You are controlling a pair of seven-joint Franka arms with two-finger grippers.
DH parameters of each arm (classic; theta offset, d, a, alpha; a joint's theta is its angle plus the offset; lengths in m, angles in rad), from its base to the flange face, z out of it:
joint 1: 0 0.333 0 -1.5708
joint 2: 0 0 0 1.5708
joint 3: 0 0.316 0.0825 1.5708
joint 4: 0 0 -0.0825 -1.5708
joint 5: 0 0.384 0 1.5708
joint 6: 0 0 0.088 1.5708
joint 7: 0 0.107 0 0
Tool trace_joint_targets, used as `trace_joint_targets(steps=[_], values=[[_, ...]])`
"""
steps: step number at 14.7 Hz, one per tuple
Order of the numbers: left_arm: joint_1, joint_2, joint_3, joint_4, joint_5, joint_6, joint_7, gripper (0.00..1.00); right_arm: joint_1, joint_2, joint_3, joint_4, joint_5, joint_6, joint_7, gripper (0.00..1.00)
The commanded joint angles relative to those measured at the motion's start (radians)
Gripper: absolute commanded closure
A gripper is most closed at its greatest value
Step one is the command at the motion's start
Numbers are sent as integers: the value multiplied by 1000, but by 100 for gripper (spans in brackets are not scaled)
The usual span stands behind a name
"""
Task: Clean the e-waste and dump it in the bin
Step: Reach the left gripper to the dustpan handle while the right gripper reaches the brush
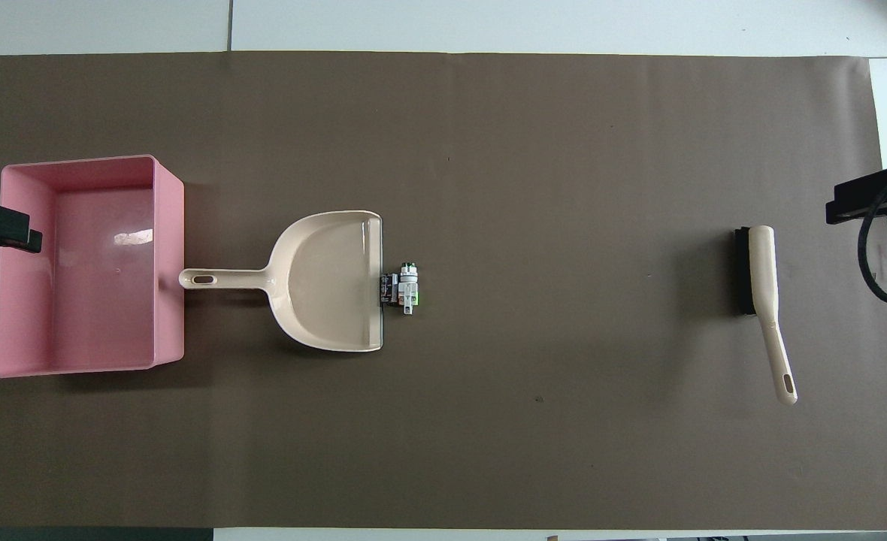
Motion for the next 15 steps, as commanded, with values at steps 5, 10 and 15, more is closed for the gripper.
trace_joint_targets(steps=[5,10,15], values=[[3,-14,1,-18,8,5,-7,1,-9,-5,10,-7,2,7,19,1],[3,-14,1,-18,8,5,-7,1,-21,-97,8,-257,-2,200,-1,1],[3,-14,1,-18,8,5,-7,1,-79,-168,2,-602,-2,404,-31,1]])
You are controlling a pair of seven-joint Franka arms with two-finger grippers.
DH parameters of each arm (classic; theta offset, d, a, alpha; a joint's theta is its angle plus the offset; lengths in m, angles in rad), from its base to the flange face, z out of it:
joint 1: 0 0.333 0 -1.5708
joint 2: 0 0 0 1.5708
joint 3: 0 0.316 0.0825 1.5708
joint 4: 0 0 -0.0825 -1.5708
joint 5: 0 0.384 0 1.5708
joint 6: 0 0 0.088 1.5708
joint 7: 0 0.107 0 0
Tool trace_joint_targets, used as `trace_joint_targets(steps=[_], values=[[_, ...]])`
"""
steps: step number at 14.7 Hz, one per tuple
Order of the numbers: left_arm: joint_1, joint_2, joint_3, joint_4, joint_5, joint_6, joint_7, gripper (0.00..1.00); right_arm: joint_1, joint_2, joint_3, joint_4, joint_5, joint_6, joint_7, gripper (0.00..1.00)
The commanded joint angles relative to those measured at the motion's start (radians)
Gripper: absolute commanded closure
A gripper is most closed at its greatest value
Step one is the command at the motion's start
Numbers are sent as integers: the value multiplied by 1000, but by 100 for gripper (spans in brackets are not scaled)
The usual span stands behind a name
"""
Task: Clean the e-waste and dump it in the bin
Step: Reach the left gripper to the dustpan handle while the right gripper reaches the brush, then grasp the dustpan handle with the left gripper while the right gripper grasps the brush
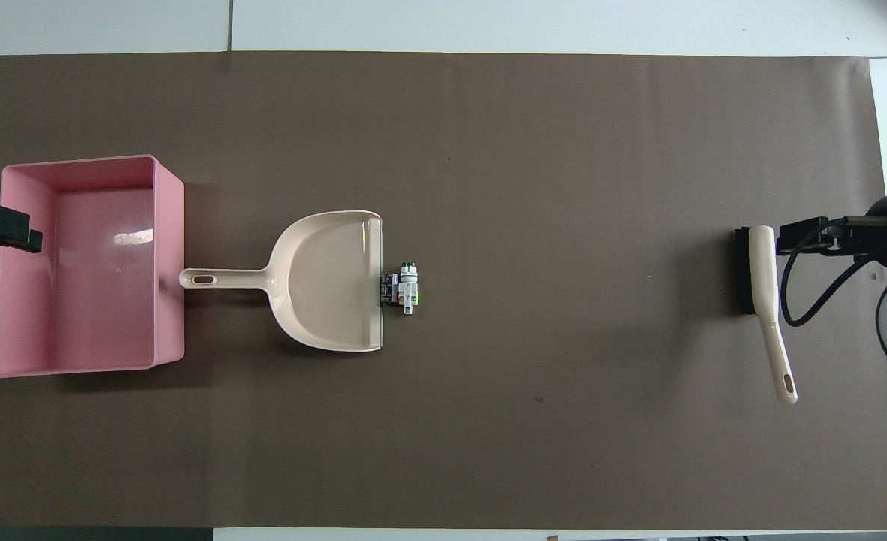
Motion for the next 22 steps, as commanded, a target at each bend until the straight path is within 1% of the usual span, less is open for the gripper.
trace_joint_targets(steps=[1,4,5,7,8,9,10,12,14,16,19,20,22], values=[[3,-14,1,-18,8,2,-7,1,-44,-56,6,-184,0,88,-45,1],[-9,-15,1,-18,8,-18,-7,1,-86,-53,6,-325,2,243,-115,1],[-11,-15,-1,-20,8,-17,5,1,-109,-53,6,-358,5,265,-155,1],[-12,-20,-4,-38,8,19,81,2,-144,-50,6,-428,11,344,-206,1],[-15,-34,-4,-83,7,86,142,2,-153,-50,6,-459,12,377,-214,1],[-23,-57,-7,-125,7,155,195,2,-156,-47,6,-468,12,388,-214,1],[-41,-66,-6,-156,7,190,238,2,-162,-43,6,-471,15,388,-214,1],[-54,-81,-7,-191,7,201,371,2,-162,-43,6,-488,43,385,-215,1],[-98,-81,-7,-222,7,218,483,2,-161,-46,6,-490,45,374,-215,2],[-133,-84,-7,-285,7,264,575,2,-161,-50,6,-490,45,343,-221,4],[-178,-83,-7,-354,7,342,932,3,-166,-55,4,-499,45,325,-264,7],[-201,-83,-7,-375,8,353,1003,3,-169,-55,4,-499,45,325,-264,8],[-230,-69,-5,-406,14,367,1022,4,-169,-55,4,-501,45,326,-263,11]])
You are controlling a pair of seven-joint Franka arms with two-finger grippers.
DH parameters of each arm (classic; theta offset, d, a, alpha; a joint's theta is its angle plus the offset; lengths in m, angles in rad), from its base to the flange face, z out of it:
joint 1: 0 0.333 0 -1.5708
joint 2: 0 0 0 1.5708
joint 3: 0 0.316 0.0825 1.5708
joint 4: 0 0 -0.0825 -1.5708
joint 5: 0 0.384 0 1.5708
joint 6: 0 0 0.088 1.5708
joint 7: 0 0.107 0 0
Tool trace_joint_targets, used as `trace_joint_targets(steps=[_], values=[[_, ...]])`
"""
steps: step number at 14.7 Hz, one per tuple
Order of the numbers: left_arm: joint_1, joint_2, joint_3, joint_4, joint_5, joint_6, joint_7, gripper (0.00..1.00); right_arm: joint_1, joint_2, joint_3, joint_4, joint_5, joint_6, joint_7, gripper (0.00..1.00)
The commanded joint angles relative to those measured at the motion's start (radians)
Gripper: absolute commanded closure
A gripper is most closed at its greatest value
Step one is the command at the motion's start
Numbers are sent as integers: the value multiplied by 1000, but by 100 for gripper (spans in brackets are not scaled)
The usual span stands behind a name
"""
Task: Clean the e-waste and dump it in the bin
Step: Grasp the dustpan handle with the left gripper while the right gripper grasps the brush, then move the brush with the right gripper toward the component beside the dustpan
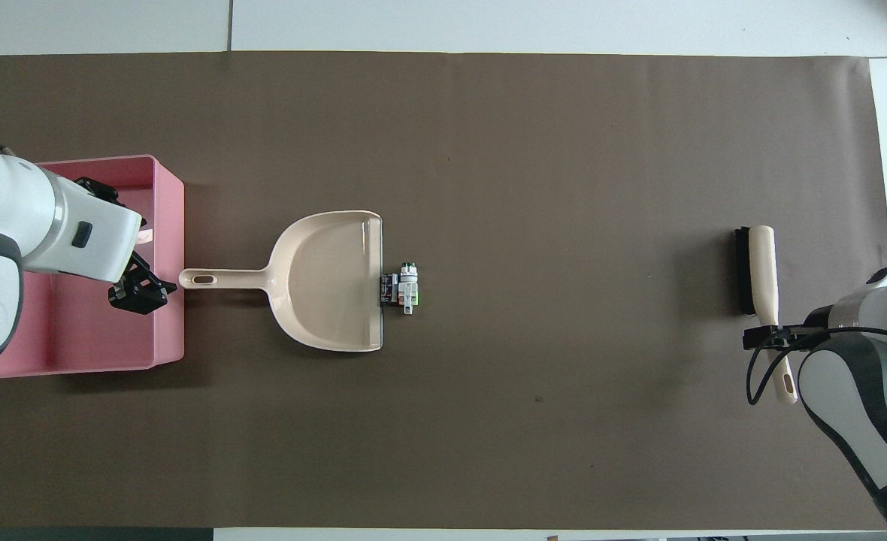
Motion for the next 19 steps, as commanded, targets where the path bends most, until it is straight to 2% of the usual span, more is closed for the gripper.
trace_joint_targets(steps=[1,2,5,6,7,8,10,12,15,19], values=[[-47,-18,11,-96,42,78,68,4,-20,-30,7,-26,18,-6,-37,14],[-67,-18,11,-133,77,121,68,5,-20,-32,7,-26,18,-6,-37,19],[-102,2,11,-217,140,232,49,6,-20,-32,7,-26,18,-6,-37,44],[-102,26,11,-220,142,247,45,7,-20,-30,7,-25,18,-9,-36,60],[-107,60,11,-220,160,278,33,7,-18,-30,7,-20,18,-11,-31,85],[-130,83,11,-222,207,301,-9,7,-18,-27,9,-14,20,-17,-20,100],[-156,123,9,-223,278,313,-80,10,-9,-21,9,16,21,-54,-5,100],[-171,151,9,-225,280,351,-90,10,-3,-19,13,44,21,-84,26,100],[-174,180,9,-239,280,370,-94,10,118,-22,17,177,20,-222,128,100],[-193,188,9,-251,280,370,-96,12,302,-7,17,242,-3,-238,312,100]])
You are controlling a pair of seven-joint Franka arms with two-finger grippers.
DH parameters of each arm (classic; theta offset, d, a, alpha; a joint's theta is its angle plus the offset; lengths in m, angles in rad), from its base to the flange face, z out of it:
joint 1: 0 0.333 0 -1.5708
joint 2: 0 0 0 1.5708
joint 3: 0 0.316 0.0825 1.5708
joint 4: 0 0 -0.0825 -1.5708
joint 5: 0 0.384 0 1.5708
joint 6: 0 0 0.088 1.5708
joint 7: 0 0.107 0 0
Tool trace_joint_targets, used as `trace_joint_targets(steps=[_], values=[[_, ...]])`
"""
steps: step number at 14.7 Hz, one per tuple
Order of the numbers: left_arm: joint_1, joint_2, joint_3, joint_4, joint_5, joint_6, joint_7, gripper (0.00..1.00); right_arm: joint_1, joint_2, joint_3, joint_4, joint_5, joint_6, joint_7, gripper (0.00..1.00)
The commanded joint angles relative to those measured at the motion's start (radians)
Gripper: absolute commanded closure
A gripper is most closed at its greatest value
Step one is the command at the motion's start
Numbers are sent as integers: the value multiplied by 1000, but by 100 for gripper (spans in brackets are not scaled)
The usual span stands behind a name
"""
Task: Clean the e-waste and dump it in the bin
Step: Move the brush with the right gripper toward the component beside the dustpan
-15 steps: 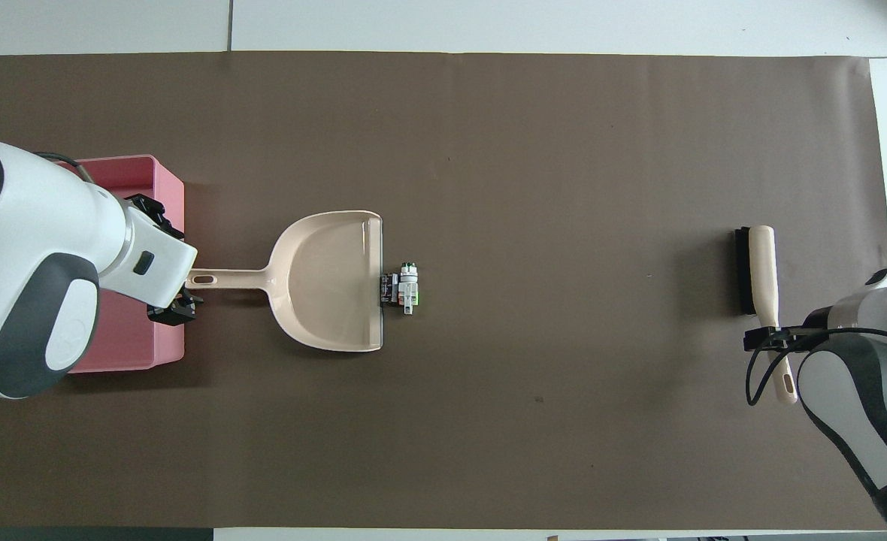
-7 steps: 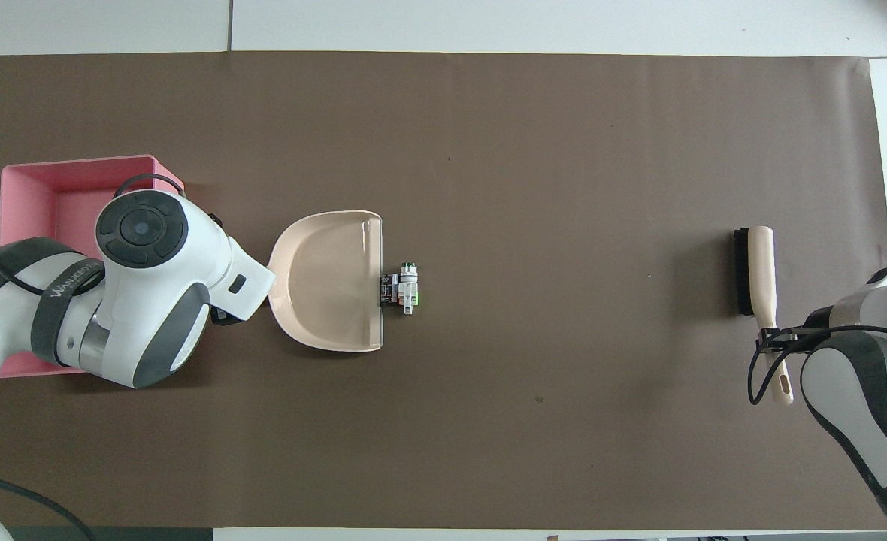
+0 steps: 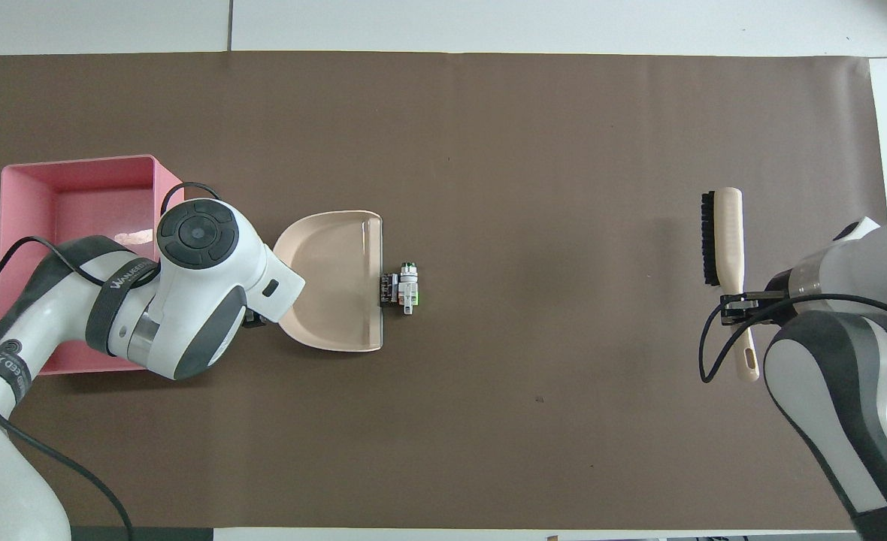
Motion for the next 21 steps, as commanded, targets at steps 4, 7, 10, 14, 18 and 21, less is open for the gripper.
trace_joint_targets(steps=[4,7,10,14,18,21], values=[[-21,-9,12,-17,27,22,-21,37,240,90,2,112,-39,-19,168,100],[-24,-6,11,-9,34,24,13,87,384,144,2,170,-59,-27,309,100],[-23,-10,11,8,34,11,13,100,475,176,2,173,-56,13,410,100],[-20,-13,12,72,38,-111,13,100,547,221,5,172,-40,68,450,100],[-27,-18,11,63,130,-127,61,100,613,326,6,237,-17,94,518,100],[-40,-21,12,54,133,-128,88,100,647,406,6,320,4,89,558,100]])
